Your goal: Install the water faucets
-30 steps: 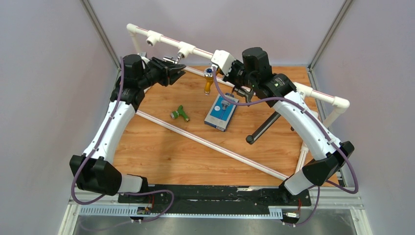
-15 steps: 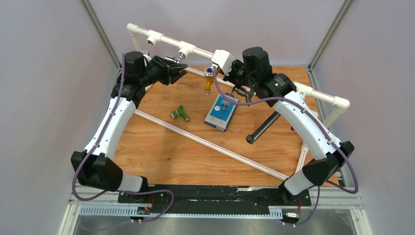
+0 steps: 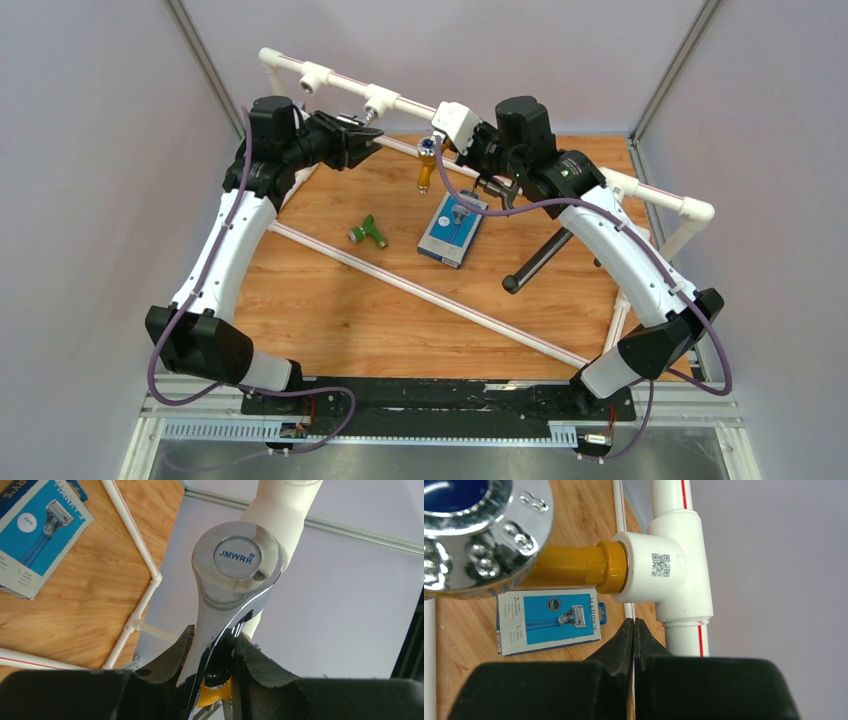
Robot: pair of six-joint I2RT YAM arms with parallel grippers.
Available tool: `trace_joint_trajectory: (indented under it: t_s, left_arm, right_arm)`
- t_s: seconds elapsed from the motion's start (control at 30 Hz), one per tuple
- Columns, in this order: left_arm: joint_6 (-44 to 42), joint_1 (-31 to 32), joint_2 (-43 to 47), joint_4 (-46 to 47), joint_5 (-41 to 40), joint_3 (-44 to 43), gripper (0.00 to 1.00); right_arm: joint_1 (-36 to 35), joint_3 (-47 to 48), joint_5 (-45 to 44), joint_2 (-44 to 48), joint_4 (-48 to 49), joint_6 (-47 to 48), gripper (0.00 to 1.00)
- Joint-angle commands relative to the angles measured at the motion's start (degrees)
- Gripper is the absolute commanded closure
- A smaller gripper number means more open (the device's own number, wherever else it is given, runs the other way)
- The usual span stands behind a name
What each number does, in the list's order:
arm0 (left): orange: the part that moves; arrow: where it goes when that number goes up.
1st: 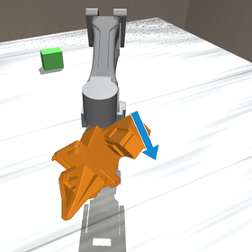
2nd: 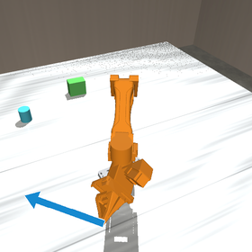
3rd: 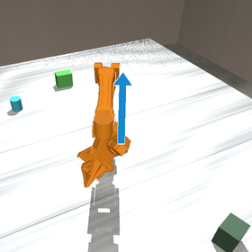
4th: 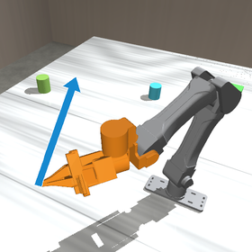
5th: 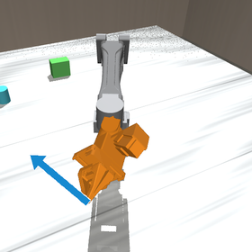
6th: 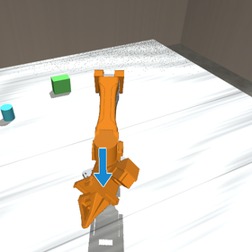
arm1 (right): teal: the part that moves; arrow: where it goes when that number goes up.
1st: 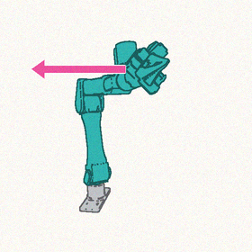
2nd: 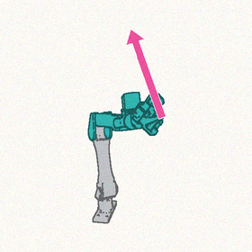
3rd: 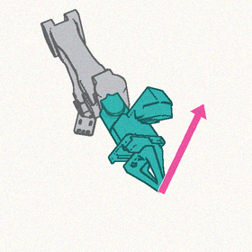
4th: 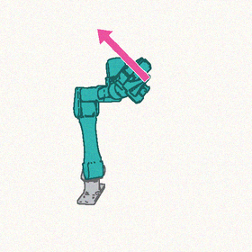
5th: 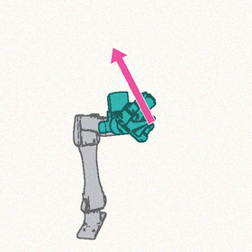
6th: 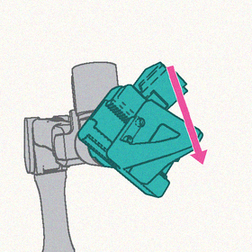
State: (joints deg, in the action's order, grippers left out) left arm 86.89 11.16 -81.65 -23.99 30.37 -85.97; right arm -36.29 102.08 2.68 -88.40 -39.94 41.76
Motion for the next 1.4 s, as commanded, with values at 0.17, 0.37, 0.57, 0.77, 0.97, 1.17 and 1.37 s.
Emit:
trace_joint_trajectory:
  t_s: [0.17, 0.37, 0.57, 0.77, 0.97, 1.17, 1.37]
  left_arm:
    - [0.8, 0.4, 0.7, 8.0, 0.2, 1.0, 1.0]
    - [-2.6, 0.4, -2.8, 3.0, 0.3, -8.7, 1.0]
    - [0.3, 1.0, 0.3, 8.2, -0.6, 0.2, 1.0]
    - [-1.5, 1.4, 0.7, 8.7, -1.1, 2.5, 1.0]
    - [-2.4, 1.8, -0.9, 8.8, -1.4, 1.6, 1.0]
    - [-7.5, 2.0, -3.1, 3.4, -3.1, -6.3, 1.0]
    - [-14.4, 2.3, -4.0, -2.3, -7.1, -10.0, 1.0]
  right_arm:
    - [-1.8, -2.2, 5.0, -1.5, -9.8, 0.0, 0.99]
    - [-1.9, -2.3, 5.3, -1.5, -9.8, 0.2, 0.99]
    - [-1.8, -2.4, 5.4, -1.6, -9.8, 0.3, 0.99]
    - [-1.9, -2.4, 5.7, -2.0, -9.7, 0.3, 0.99]
    - [-1.9, -2.3, 5.8, -2.0, -9.7, 0.4, 0.99]
    - [-1.9, -2.3, 6.0, -2.0, -9.7, 0.7, 1.0]
    - [-1.9, -2.3, 5.9, -2.0, -9.6, 0.8, 1.0]
